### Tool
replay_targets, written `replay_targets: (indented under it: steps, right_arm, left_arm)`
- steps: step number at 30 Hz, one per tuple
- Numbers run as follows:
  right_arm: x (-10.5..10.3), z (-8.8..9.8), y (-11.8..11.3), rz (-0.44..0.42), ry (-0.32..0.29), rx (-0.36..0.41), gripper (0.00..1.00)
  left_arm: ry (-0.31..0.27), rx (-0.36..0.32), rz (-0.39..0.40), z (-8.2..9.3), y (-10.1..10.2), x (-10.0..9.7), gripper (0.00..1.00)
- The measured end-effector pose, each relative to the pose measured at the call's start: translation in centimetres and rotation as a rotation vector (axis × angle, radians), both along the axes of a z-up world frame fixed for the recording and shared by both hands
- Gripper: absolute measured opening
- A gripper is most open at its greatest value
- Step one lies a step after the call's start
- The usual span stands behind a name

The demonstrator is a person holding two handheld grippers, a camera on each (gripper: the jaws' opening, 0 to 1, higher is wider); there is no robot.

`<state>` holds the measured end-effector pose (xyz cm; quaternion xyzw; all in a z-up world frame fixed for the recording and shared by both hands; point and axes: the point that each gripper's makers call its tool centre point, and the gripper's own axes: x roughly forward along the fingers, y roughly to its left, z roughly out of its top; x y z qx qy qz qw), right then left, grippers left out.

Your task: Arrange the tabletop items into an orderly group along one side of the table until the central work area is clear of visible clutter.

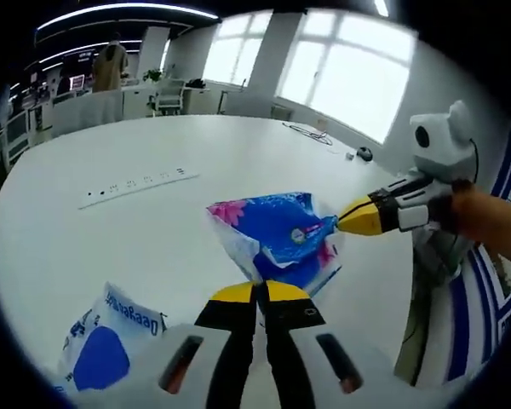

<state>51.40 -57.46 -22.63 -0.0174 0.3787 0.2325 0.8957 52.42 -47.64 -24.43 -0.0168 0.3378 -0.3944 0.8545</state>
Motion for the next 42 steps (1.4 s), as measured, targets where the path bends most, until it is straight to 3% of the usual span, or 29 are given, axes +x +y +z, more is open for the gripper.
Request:
replay_targets:
  steps: [25, 42]
  right_arm:
    - [2.3, -5.9, -1.4, 0.014, 0.099, -0.010, 0.00]
    - [3.7, -7.7, -1.7, 0.006, 0.120, 0.002, 0.00]
  left_arm:
    - [0.167, 0.014, 0.123, -6.3, -1.2, 1.7, 0.00]
    - [0.213, -0.016, 0.171, -7.7, -1.5, 2.7, 0.00]
